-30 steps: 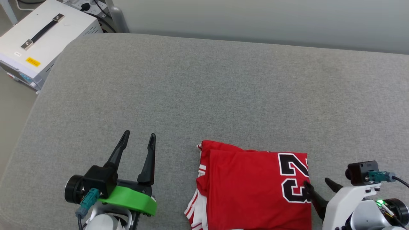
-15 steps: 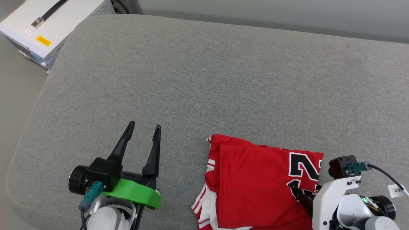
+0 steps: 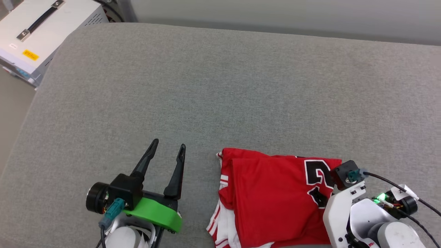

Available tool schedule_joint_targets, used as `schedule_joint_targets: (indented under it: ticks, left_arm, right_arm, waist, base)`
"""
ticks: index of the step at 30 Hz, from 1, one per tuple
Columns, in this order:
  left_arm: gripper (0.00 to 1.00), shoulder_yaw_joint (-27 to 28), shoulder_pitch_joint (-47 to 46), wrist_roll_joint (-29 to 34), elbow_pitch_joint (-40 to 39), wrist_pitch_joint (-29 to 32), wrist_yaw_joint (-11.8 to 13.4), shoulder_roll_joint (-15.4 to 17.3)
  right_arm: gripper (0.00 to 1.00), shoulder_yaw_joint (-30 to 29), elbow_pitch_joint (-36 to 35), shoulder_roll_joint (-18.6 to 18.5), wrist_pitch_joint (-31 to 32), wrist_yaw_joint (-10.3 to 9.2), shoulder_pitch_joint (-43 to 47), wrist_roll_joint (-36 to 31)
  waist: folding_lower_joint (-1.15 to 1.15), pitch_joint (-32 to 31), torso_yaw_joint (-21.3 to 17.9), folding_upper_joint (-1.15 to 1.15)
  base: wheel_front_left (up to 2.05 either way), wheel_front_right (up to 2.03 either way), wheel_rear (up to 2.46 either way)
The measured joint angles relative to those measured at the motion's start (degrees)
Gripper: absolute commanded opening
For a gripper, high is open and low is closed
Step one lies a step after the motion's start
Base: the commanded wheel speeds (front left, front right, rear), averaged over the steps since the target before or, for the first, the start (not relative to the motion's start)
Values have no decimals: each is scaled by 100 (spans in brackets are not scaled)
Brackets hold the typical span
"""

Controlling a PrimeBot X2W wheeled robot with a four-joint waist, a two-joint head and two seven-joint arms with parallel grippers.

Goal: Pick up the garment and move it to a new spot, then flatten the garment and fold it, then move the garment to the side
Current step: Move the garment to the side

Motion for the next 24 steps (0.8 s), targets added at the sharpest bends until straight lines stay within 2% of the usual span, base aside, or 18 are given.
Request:
schedule_joint_targets:
  ticks: [5,11,16,20,24]
  left_arm:
    - [100,-101,13,1,-67,0,1,-2]
    - [100,-208,53,36,-247,-1,0,23]
    - [100,-347,18,132,-434,0,1,145]
    - [100,-476,-132,202,-625,-1,1,294]
    - [100,-553,-388,214,-842,-1,0,457]
  right_arm:
    - [0,382,-290,-672,110,-1,-217,-146]
    - [0,719,-521,-1757,147,-3,-736,-289]
    - [0,949,-409,-2726,-25,-1,-1315,-350]
    - [0,878,26,-3156,-379,-2,-1735,-349]
    - [0,625,531,-3332,-745,-1,-1964,-390]
  waist:
    - [0,-68,-340,0]
    - [0,-89,-907,0]
    - [0,4,-1421,0]
    - [0,187,-1818,0]
    - [0,521,-2090,0]
  base:
    - [0,0,0]
    - [0,0,0]
    - [0,0,0]
    - [0,0,0]
    - [0,0,0]
